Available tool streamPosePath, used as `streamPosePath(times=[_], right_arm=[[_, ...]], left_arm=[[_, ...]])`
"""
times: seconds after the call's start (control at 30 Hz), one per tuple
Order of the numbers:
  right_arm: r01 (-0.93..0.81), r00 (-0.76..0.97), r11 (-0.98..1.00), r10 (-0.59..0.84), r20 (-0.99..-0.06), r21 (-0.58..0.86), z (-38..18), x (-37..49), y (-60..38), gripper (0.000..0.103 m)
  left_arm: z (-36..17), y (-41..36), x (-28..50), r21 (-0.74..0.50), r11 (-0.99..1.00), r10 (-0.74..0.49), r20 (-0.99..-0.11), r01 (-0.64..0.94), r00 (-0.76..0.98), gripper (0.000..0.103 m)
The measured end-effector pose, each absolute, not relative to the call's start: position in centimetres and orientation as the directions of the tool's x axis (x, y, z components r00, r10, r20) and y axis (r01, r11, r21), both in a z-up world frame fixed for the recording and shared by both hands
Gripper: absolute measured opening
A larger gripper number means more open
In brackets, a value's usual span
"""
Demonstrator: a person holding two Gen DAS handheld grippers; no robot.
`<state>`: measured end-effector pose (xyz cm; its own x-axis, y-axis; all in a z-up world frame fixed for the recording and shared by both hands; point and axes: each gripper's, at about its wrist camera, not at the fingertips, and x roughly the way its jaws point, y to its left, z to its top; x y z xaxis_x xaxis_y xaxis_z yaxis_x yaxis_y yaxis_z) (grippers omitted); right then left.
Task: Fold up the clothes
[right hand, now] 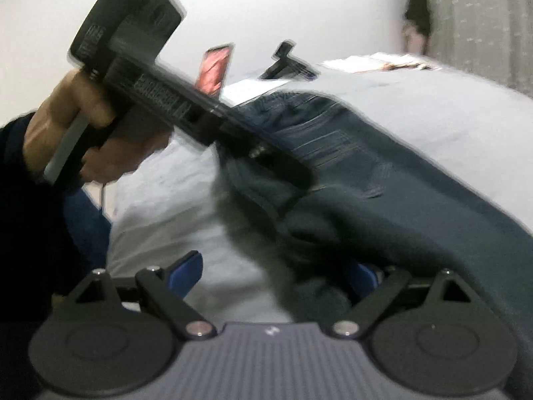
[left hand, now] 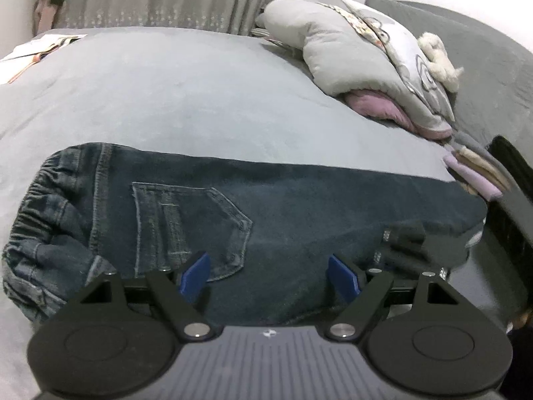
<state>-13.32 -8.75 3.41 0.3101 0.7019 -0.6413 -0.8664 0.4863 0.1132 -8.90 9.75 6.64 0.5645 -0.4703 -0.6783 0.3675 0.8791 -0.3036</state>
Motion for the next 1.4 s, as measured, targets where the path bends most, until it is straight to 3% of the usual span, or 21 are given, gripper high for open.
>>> streamPosePath(times=[0.23,0.43,0.57,0.73,0.87,0.93,1.03,1.17,1.27,1.37,1.4], right_arm=[[-0.897,0.345,0.441,0.651,-0.676,-0.033,3.3,-17.7,-7.1,0.096],[-0.917,0.331,0.388,0.616,-0.715,-0.091,2.3,-19.1,-6.8,0.096],[-0.879,0.395,0.471,0.632,-0.667,-0.074,4.9,-17.4,-11.2,0.097],[-0.581,0.618,0.809,0.507,-0.601,0.084,8.0,-12.3,-22.4,0.099],[-0.084,0.754,0.908,0.327,-0.569,0.411,8.1,-10.5,-34.9,0.098],[0.128,0.814,0.81,0.244,-0.528,0.572,7.8,-11.3,-41.5,0.087],[0.255,0.832,0.773,0.13,-0.54,0.58,7.6,-13.0,-45.6,0.065],[0.373,0.804,0.78,0.0,-0.595,0.502,6.5,-14.2,-49.3,0.064],[0.45,0.767,0.785,-0.096,-0.634,0.425,5.5,-14.9,-51.7,0.062],[0.508,0.729,0.786,-0.174,-0.662,0.352,4.6,-15.4,-53.7,0.043],[0.485,0.73,0.801,-0.151,-0.666,0.35,4.3,-15.1,-53.4,0.029]], left_arm=[[6.9,9.5,-9.1,-0.276,0.877,-0.466,-0.684,0.393,0.561,0.077],[5.4,7.0,-9.5,-0.071,0.901,-0.326,-0.761,0.428,0.56,0.078],[5.3,7.2,-9.4,-0.008,0.914,-0.267,-0.766,0.407,0.585,0.078],[6.3,8.0,-9.3,-0.135,0.907,-0.369,-0.715,0.4,0.594,0.077],[6.6,7.5,-9.1,-0.217,0.887,-0.437,-0.681,0.408,0.588,0.077],[6.7,6.6,-8.8,-0.198,0.898,-0.416,-0.671,0.392,0.614,0.077],[6.4,5.9,-8.1,-0.215,0.91,-0.401,-0.668,0.354,0.626,0.077],[3.8,4.8,-6.7,-0.172,0.949,-0.295,-0.777,0.263,0.556,0.077],[3.3,4.2,-7.0,-0.134,0.951,-0.274,-0.785,0.28,0.555,0.078],[3.2,4.5,-7.3,-0.136,0.95,-0.275,-0.788,0.28,0.551,0.078],[3.3,4.6,-7.4,-0.129,0.95,-0.272,-0.789,0.283,0.551,0.078]])
